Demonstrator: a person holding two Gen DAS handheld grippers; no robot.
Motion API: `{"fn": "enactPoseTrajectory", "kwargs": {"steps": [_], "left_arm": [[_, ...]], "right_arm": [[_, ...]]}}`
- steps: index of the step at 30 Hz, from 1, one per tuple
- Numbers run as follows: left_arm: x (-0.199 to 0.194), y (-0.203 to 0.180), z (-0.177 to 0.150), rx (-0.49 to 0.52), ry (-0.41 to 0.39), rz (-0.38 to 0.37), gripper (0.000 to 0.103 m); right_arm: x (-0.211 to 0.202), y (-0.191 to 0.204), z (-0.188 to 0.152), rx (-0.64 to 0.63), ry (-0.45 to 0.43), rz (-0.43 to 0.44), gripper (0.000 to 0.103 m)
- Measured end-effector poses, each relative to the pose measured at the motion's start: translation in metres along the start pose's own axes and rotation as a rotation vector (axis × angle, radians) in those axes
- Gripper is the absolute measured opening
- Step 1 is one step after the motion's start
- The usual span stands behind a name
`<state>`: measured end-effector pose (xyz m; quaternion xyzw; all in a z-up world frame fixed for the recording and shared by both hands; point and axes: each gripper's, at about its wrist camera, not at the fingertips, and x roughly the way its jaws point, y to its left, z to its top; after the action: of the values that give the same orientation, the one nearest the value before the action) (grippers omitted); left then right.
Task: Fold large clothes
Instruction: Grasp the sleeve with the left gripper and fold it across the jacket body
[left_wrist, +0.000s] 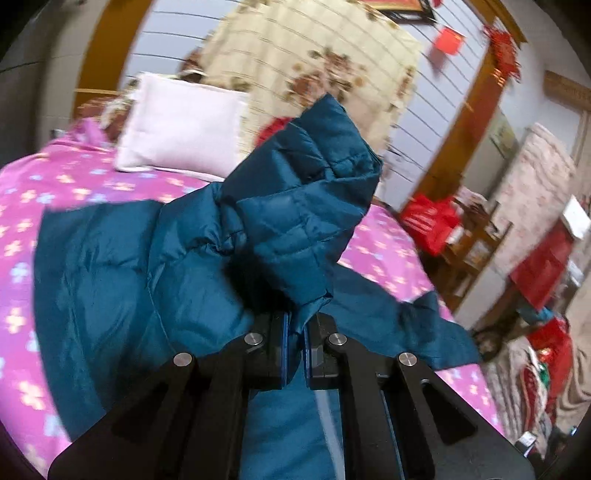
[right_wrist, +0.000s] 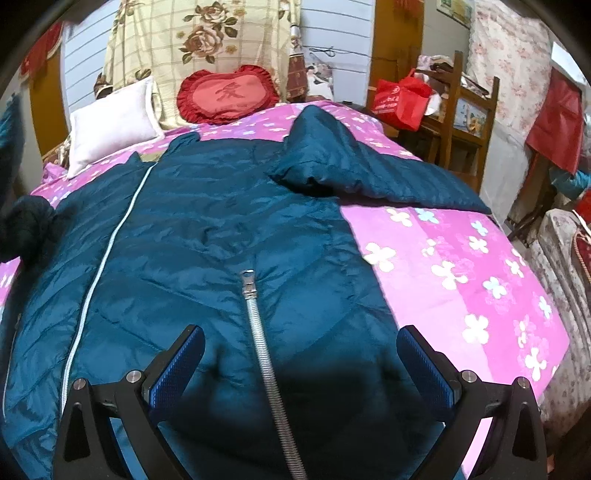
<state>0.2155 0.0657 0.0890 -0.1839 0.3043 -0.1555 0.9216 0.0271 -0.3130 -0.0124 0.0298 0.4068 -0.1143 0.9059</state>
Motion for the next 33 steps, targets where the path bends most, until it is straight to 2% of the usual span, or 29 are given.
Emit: {"fn": "enactPoseTrajectory", "kwargs": {"steps": [9, 14, 18, 22, 25, 28, 33], "left_arm": [[0.074, -0.096, -0.012, 0.046, 0.093, -0.160, 0.005], [0.122, -0.133, -0.034, 0.045, 0.175, -0.226, 0.005], [0.162, -0.141, -0.058, 0.009, 0.255, -0.248, 0.004], [0.195, -0.137, -0.091, 0.016, 0.353, -0.204, 0.005], [0.208, -0.134, -0.110, 0.004, 0.419, -0.178, 0.009], [0.208, -0.133, -0.119, -0.003, 0.447, -0.175, 0.009], [0.180, -0.128, -0.121, -0.010, 0.472, -0.230, 0.013]], "right_arm": [[0.013, -0.012, -0.006, -0.033, 0.075, -0.031, 0.103], [0.012, -0.014, -0.005, -0.034, 0.065, -0.032, 0.103], [0.007, -0.015, -0.003, -0.030, 0.047, -0.025, 0.103], [0.007, -0.019, -0.003, -0.028, 0.050, -0.016, 0.103], [0.009, -0.022, -0.003, -0.025, 0.058, -0.021, 0.103], [0.014, -0.025, -0.004, -0.016, 0.074, -0.024, 0.103], [0.022, -0.025, -0.005, -0.016, 0.092, -0.051, 0.103]]}}
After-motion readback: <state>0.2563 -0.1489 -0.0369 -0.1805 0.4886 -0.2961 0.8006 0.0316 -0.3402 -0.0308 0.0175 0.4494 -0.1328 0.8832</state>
